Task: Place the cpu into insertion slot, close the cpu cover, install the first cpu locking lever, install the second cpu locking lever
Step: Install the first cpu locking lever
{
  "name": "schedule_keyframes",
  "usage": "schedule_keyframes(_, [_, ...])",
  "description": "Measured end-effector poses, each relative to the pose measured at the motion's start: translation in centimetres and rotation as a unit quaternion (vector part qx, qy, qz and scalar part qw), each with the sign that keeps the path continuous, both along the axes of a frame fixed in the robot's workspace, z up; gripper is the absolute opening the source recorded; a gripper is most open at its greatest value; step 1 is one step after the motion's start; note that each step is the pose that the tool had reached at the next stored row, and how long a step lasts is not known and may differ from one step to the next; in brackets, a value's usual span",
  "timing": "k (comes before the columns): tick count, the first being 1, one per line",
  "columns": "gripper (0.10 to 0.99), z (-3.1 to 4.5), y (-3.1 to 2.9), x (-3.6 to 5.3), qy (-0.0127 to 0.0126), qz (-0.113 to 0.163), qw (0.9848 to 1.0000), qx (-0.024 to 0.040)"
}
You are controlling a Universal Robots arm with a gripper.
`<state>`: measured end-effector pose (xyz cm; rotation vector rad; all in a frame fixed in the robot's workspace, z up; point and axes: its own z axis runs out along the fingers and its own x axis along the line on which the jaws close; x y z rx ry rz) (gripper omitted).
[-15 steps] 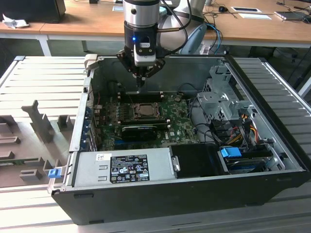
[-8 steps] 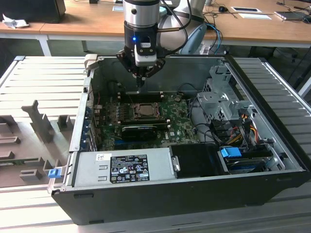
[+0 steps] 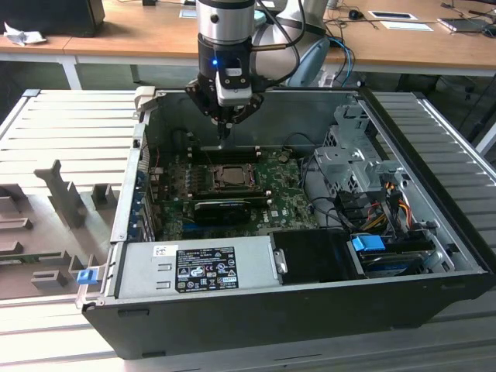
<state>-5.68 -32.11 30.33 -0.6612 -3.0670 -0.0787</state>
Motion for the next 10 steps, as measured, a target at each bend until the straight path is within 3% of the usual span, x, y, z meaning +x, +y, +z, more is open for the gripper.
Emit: schedule_keyframes(10, [0.106, 0.01, 0.00, 0.01, 0.0000, 0.023, 0.9997, 0.0000])
